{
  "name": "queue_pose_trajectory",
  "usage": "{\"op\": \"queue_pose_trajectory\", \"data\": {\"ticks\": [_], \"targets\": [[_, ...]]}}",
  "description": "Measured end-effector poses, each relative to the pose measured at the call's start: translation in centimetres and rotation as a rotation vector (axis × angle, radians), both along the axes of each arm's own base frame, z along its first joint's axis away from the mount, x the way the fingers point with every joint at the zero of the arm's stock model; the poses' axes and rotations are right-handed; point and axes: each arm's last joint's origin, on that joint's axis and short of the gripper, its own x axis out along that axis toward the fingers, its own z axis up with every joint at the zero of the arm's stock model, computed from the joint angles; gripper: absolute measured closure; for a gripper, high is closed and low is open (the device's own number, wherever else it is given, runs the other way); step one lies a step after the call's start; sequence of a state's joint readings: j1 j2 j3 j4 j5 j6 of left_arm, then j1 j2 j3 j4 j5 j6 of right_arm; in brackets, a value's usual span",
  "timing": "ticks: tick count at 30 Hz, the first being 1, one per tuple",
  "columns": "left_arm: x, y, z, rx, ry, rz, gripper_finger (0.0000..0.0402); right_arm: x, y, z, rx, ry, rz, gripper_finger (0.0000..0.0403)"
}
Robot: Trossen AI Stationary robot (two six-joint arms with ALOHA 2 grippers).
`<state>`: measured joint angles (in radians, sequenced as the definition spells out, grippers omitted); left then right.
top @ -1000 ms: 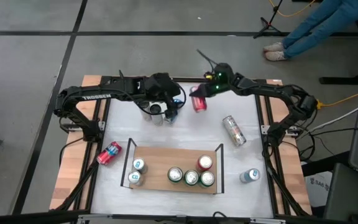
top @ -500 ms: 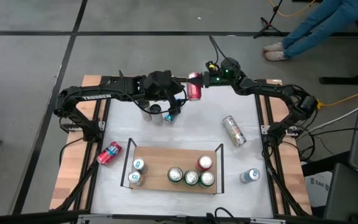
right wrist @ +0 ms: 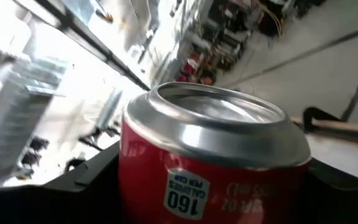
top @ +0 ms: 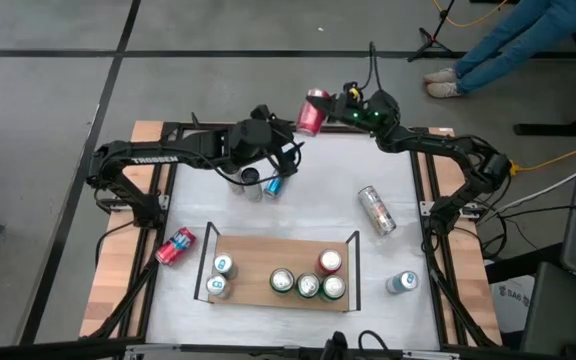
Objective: Place canned beverage on shelf
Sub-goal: Put the right red soda can on the shelf aligned with the other red soda can
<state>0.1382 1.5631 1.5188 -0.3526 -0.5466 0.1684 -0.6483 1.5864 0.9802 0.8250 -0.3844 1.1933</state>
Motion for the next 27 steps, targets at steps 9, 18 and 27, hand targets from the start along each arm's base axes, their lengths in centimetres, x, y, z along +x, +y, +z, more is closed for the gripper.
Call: {"op": "queue_pose_trajectory", "data": {"ticks": [9,18,27], "targets": [[0.00,0.26,0.16,0.006,-0.017,0.017,0.0137,-0.06,-0.05,0.19,0.006,-0.023,-0.022,0.0105],[0.03,0.23,0.15,-0.001,-0.019,-0.001,0.0124,-0.05,-0.04,0.22,0.035,-0.035,-0.020,0.0105],[0.07,0.93,0.63,0.005,-0.076,0.022,0.0049,-0.20,-0.13,0.72,0.100,-0.114,-0.063,0.0105]]}}
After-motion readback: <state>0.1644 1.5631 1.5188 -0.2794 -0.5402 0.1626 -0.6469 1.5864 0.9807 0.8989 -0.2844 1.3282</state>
